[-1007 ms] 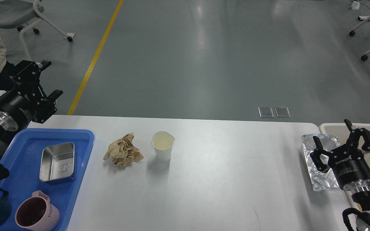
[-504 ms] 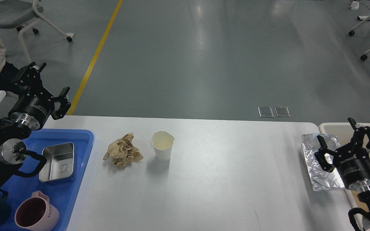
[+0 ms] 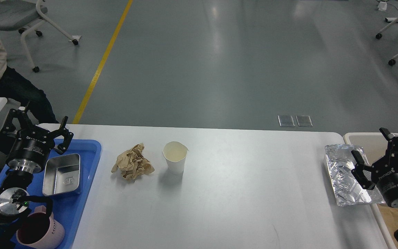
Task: Tidy desktop
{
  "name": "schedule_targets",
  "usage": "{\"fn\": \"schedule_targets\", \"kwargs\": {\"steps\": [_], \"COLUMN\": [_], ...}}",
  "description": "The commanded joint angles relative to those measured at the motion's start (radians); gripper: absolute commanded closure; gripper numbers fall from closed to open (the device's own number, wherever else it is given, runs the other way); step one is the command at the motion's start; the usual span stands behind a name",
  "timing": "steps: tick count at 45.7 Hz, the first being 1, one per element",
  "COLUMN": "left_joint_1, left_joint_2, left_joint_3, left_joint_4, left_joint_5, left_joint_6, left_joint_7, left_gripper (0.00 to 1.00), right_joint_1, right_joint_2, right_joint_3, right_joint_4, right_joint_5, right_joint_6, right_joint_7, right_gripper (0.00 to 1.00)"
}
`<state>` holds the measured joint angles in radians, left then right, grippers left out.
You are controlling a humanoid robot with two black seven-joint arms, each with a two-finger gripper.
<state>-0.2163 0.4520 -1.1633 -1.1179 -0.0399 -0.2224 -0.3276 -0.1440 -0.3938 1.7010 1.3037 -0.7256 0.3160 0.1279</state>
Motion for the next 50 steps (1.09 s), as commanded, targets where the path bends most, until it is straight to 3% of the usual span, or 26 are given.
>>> {"fn": "schedule_targets", "kwargs": {"steps": [1, 8, 24, 36, 50], "left_joint_1": [0.005, 0.018, 0.064, 0.074, 0.075], "left_joint_2": [-0.05, -0.073, -0.076, -0.076, -0.076], "left_joint_3": [-0.007, -0.004, 0.011, 0.013, 0.013], "left_joint_4": [0.026, 0.032, 0.032, 0.032, 0.032], "left_joint_5": [0.002, 0.002, 0.0, 0.003, 0.003], "left_joint_6": [-0.017, -0.017, -0.018, -0.015, -0.012], "left_joint_7": [-0.001, -0.001, 0.007, 0.007, 0.007], "left_gripper": [0.04, 0.04, 0.04, 0.04, 0.04], "right_joint_1": [0.001, -0.022, -0.077, -0.068, -0.126], "right_joint_2": [-0.147, -0.342, -0.724, -0.729, -0.758], "right_joint_3": [-0.085, -0.175, -0.222, -0.213, -0.231], "right_joint_4": [0.006, 0.008, 0.012, 0.098, 0.218], "right_joint_5": [-0.075, -0.244, -0.308, -0.598, -1.164], "right_joint_6": [0.0, 0.002, 0.002, -0.015, -0.014], "right_joint_7": [-0.001, 0.002, 0.012, 0.016, 0.018], "right_gripper": [0.0, 0.0, 0.0, 0.0, 0.0]}}
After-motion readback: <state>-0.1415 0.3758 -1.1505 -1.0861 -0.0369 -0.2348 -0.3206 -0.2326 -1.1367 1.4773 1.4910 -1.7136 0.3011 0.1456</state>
